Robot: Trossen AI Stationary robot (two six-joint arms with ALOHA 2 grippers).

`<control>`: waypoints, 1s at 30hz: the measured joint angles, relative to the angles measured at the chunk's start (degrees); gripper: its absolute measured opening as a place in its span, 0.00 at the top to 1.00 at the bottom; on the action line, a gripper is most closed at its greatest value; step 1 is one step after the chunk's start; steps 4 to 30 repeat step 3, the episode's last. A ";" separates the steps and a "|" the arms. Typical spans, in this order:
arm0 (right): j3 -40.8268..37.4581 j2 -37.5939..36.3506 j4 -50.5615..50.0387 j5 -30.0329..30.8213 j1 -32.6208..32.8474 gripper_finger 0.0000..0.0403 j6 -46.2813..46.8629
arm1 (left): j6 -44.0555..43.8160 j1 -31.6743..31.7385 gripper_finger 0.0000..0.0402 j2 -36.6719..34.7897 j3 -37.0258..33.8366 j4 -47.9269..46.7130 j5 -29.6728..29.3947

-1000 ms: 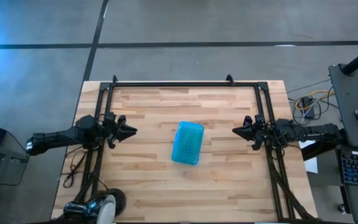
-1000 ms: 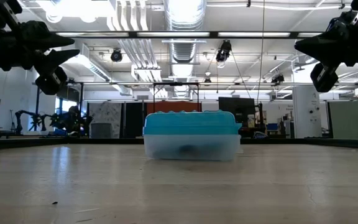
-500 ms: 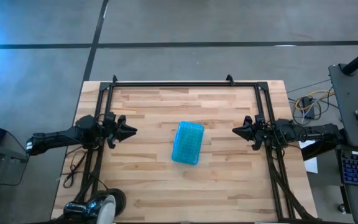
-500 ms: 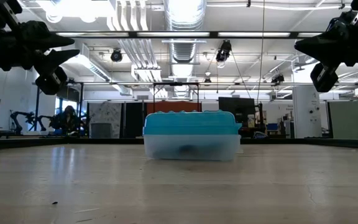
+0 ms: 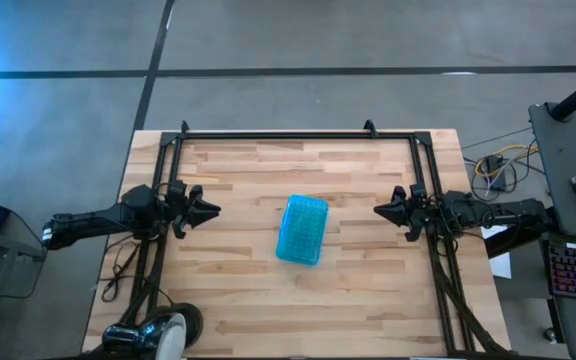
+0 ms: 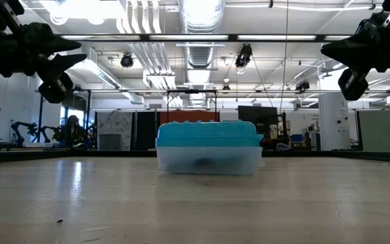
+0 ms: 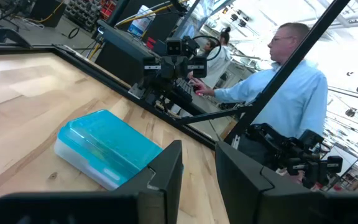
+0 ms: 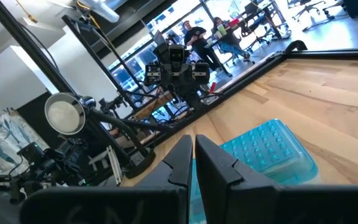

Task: Pick & place school supplies into a supply box
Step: Return to Home Position

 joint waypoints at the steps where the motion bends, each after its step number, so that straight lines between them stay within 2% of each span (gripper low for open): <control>1: 0.00 0.00 0.01 0.01 0.00 0.97 0.00 | 0.00 -0.01 0.80 0.00 0.00 0.00 0.00; 30: 0.00 0.00 -0.01 0.01 0.00 0.97 0.00 | 0.00 0.00 0.80 0.00 0.00 0.00 -0.01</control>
